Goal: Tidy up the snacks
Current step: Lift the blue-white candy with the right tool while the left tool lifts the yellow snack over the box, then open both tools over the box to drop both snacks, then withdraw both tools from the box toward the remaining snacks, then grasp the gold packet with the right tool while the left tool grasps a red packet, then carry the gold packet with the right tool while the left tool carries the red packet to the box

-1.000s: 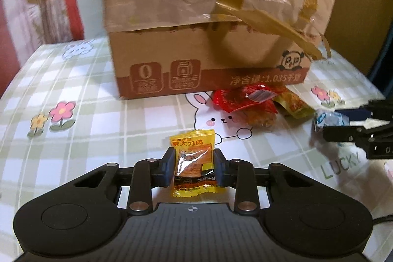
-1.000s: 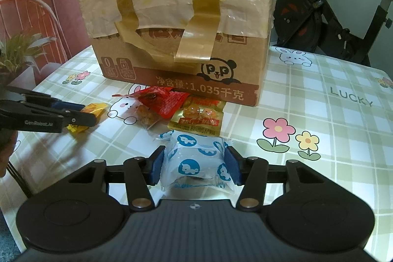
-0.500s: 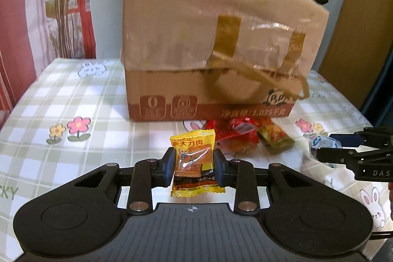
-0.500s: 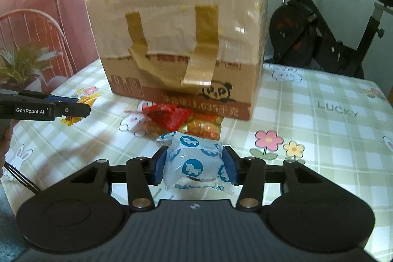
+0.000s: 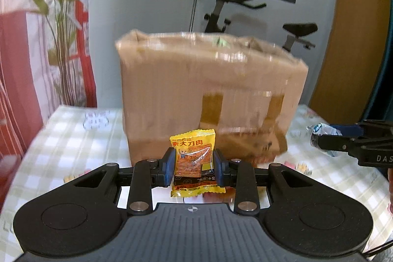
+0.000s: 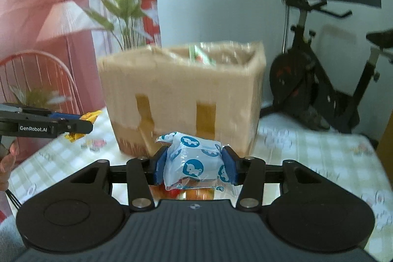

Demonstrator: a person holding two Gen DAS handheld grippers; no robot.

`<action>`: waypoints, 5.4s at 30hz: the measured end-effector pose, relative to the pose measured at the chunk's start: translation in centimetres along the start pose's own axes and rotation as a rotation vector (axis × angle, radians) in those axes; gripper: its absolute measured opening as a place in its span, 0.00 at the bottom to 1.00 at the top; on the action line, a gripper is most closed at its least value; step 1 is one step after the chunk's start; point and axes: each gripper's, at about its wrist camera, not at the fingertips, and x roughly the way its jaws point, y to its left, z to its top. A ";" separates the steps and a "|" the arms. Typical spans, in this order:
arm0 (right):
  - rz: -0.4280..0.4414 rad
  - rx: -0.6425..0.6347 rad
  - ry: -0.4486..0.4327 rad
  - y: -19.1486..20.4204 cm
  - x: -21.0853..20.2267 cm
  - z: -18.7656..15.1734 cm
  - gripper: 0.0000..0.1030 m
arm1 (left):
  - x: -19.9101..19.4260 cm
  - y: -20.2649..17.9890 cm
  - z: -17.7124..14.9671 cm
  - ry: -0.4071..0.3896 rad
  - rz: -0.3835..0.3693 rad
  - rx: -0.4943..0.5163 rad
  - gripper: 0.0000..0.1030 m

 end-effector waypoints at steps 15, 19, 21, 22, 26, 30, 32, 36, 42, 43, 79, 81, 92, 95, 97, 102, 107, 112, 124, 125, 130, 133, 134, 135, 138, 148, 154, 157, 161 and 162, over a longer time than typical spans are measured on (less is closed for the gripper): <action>0.063 -0.108 -0.174 0.6 2.4 10.0 0.48 | -0.7 -0.2 8.5 -0.179 0.007 0.016 0.33; 0.088 -0.145 -0.167 1.2 6.0 12.2 0.48 | 1.1 0.4 10.8 -0.183 0.021 0.004 0.33; 0.095 -0.158 -0.151 1.4 8.1 12.8 0.48 | 2.3 1.0 11.8 -0.173 0.029 -0.012 0.33; 0.096 -0.163 -0.143 1.5 9.1 13.0 0.48 | 3.0 1.3 12.1 -0.168 0.038 -0.013 0.33; 0.105 -0.148 -0.105 1.3 12.0 13.3 0.48 | 4.8 2.1 12.8 -0.145 0.062 -0.021 0.33; 0.110 -0.141 -0.058 1.0 13.9 13.2 0.51 | 6.2 2.6 12.9 -0.124 0.076 -0.031 0.35; 0.104 -0.147 -0.061 1.0 13.9 13.2 0.63 | 6.6 2.7 12.9 -0.117 0.089 -0.027 0.46; 0.113 -0.156 -0.085 0.9 12.6 13.1 0.72 | 6.3 2.6 12.7 -0.117 0.101 -0.024 0.56; 0.100 -0.141 -0.122 0.8 9.3 11.9 0.74 | 4.2 2.0 11.6 -0.131 0.129 -0.008 0.68; 0.094 -0.140 -0.129 0.8 8.7 11.5 0.74 | 3.8 1.9 11.3 -0.133 0.134 0.000 0.70; -0.033 0.098 0.118 -3.3 8.2 -6.5 0.61 | 9.7 -3.1 -1.7 0.147 0.076 -0.051 0.71; -0.021 0.096 0.130 -3.1 8.9 -6.8 0.60 | 10.5 -3.1 -1.8 0.161 0.073 -0.064 0.71; 0.009 0.112 0.158 -2.9 11.8 -7.3 0.60 | 14.5 -2.4 -3.1 0.231 0.068 -0.114 0.71; 0.015 0.118 0.162 -3.0 12.2 -7.4 0.60 | 15.0 -2.0 -3.9 0.239 0.049 -0.129 0.72; 0.017 0.119 0.168 -3.0 12.4 -7.5 0.60 | 15.0 -1.8 -4.2 0.243 0.035 -0.129 0.72; 0.031 0.131 0.173 -3.1 12.8 -7.5 0.60 | 15.7 -1.4 -4.7 0.263 0.007 -0.130 0.73; 0.048 0.144 0.181 -3.4 13.5 -7.5 0.60 | 16.1 -0.9 -5.5 0.266 -0.010 -0.129 0.71; 0.067 0.139 0.202 -3.2 14.0 -7.5 0.60 | 15.8 -0.9 -5.6 0.271 -0.030 -0.100 0.63; 0.015 0.041 0.223 -1.0 14.6 -8.1 0.61 | 11.6 -1.2 -7.6 0.275 0.036 -0.092 0.54; 0.007 0.034 0.222 -0.9 14.6 -8.2 0.61 | 11.4 -1.4 -7.7 0.273 0.044 -0.089 0.54; -0.015 -0.004 0.233 -0.1 14.3 -8.4 0.58 | 10.4 -1.4 -8.4 0.268 0.057 -0.117 0.54; -0.014 -0.005 0.243 0.3 13.6 -8.8 0.57 | 9.6 -1.1 -8.8 0.266 0.059 -0.124 0.54; -0.014 -0.006 0.246 0.4 13.2 -9.0 0.57 | 9.0 -0.8 -8.9 0.265 0.062 -0.129 0.54; -0.013 -0.007 0.249 0.6 12.8 -9.1 0.56 | 8.9 -0.8 -9.0 0.265 0.065 -0.134 0.54; -0.010 -0.009 0.262 0.9 11.4 -9.4 0.56 | 8.3 -0.6 -9.2 0.268 0.073 -0.162 0.53; -0.027 0.016 0.234 1.0 8.5 -8.9 0.55 | 6.0 -0.4 -9.3 0.251 0.091 -0.180 0.40; -0.025 0.006 0.213 1.2 7.4 -8.4 0.55 | 5.0 -0.4 -9.4 0.235 0.105 -0.179 0.38; -0.023 0.006 0.203 1.4 6.8 -8.3 0.55 | 4.2 -0.6 -9.2 0.217 0.107 -0.166 0.38; -0.018 0.008 0.189 1.5 6.1 -8.3 0.55 | 3.4 -0.9 -9.0 0.195 0.114 -0.151 0.37; -0.017 0.006 0.187 1.6 6.0 -8.2 0.55 | 3.2 -0.9 -8.9 0.190 0.114 -0.149 0.37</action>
